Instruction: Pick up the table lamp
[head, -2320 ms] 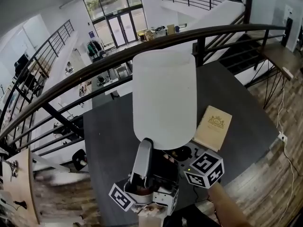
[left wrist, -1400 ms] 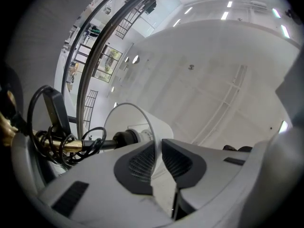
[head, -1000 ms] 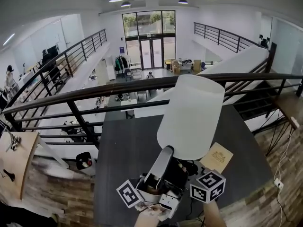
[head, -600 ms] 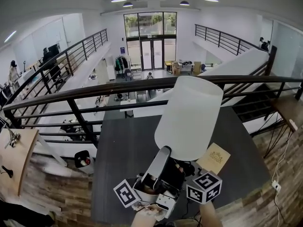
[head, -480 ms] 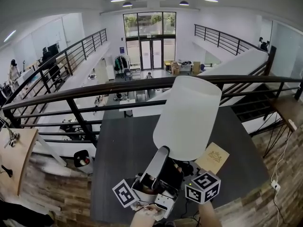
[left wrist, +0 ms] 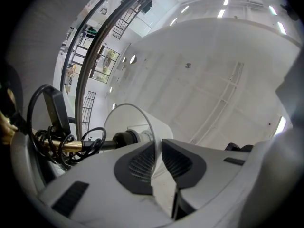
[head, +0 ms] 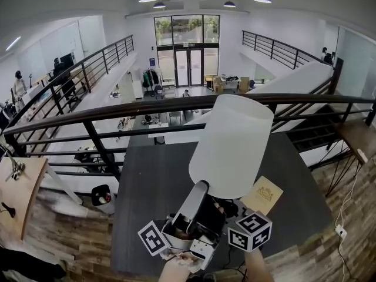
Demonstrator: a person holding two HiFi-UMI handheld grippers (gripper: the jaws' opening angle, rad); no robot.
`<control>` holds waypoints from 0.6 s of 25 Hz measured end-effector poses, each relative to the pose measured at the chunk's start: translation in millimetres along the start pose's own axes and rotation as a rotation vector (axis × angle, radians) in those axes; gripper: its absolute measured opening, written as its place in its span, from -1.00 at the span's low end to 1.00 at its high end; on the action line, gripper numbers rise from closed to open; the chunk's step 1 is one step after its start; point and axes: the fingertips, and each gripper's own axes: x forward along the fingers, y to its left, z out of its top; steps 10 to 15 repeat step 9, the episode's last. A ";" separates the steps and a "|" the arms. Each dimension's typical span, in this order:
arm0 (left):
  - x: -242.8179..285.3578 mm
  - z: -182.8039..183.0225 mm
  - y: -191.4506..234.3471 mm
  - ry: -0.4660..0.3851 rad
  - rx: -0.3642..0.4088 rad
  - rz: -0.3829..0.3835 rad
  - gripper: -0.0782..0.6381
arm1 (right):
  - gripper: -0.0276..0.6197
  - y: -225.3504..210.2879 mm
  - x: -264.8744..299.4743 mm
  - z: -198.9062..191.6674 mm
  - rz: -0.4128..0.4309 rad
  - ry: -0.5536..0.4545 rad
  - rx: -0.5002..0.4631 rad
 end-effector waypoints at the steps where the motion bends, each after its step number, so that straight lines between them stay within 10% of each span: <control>1: 0.7 0.1 -0.3 -0.001 0.002 -0.001 -0.62 | -0.49 -0.2 0.1 0.8 0.002 0.001 -0.001; 15: -6.1 4.2 -7.8 -0.007 -0.002 -0.021 -0.62 | -0.50 7.2 2.5 0.5 -0.003 -0.006 -0.011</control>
